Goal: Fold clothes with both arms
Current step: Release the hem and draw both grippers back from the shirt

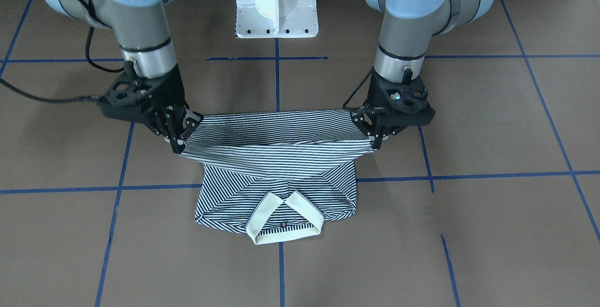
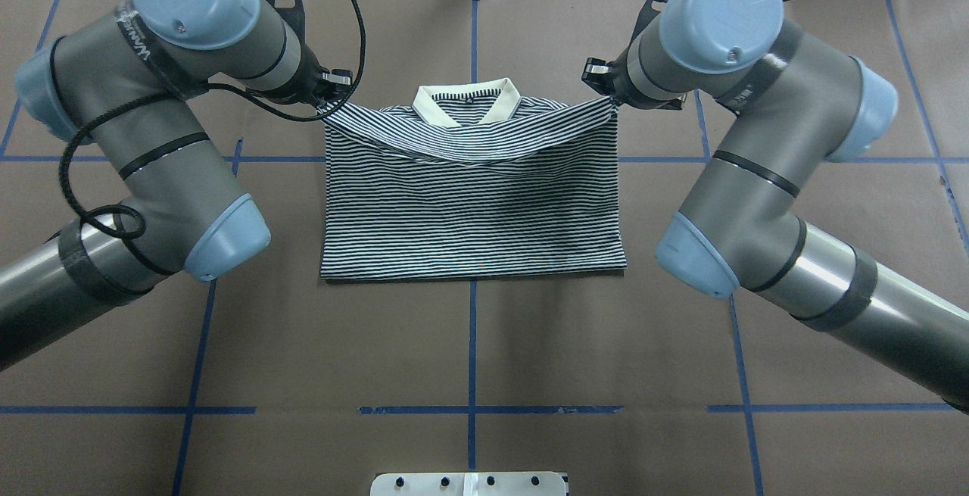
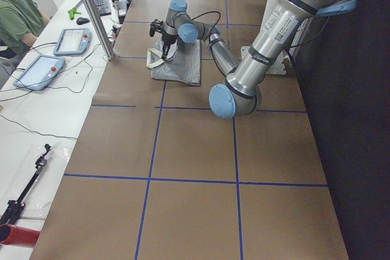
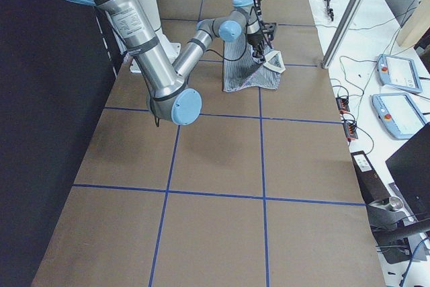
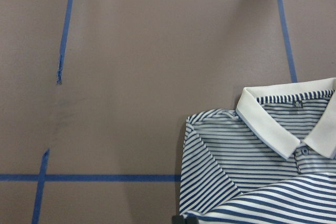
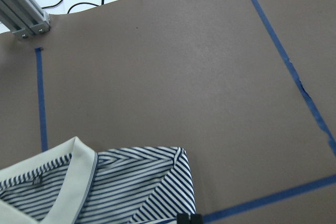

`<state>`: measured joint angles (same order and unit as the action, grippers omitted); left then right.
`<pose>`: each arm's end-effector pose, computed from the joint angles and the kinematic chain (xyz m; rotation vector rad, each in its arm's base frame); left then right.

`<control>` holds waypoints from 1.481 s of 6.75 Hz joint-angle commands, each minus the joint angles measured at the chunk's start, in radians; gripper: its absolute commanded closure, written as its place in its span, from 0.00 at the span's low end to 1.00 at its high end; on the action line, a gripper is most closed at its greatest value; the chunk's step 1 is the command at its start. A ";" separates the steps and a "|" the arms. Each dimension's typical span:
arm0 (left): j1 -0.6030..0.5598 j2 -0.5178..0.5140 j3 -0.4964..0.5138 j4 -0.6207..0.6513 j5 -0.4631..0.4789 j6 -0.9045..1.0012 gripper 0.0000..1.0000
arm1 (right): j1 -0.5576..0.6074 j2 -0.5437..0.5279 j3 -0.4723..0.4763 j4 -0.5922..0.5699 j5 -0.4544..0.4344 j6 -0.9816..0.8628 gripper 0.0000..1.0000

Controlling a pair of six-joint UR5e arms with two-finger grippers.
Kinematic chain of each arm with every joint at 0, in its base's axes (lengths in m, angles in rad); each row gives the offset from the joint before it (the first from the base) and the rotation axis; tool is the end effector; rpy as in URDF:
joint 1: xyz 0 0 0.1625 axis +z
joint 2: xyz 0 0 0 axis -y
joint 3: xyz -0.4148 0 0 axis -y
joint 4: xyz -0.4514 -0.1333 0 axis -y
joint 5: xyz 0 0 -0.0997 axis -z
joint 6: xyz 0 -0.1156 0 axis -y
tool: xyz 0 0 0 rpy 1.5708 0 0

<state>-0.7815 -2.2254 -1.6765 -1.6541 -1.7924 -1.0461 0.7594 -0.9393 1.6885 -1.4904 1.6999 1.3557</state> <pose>0.4423 -0.5909 0.1810 0.3453 0.7942 -0.1471 -0.4459 -0.5866 0.1937 0.2830 -0.7963 0.4584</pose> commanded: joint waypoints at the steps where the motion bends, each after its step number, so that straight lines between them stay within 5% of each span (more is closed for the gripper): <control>1: -0.008 -0.029 0.205 -0.171 0.005 0.003 1.00 | 0.024 0.076 -0.314 0.222 -0.026 -0.003 1.00; 5: -0.004 -0.042 0.284 -0.213 0.005 0.003 1.00 | 0.025 0.074 -0.372 0.245 -0.029 -0.030 1.00; 6: -0.001 -0.040 0.284 -0.217 0.005 0.003 1.00 | 0.018 0.073 -0.375 0.245 -0.029 -0.029 0.68; 7: 0.002 -0.022 0.284 -0.257 0.005 0.015 0.01 | -0.004 0.071 -0.380 0.245 -0.055 -0.029 0.01; 10: 0.001 0.082 0.161 -0.345 -0.005 0.151 0.00 | 0.029 0.054 -0.363 0.249 -0.047 -0.212 0.00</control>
<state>-0.7804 -2.1786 -1.4568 -1.9816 -1.7941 -0.9407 0.7669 -0.8733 1.3177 -1.2424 1.6351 1.2421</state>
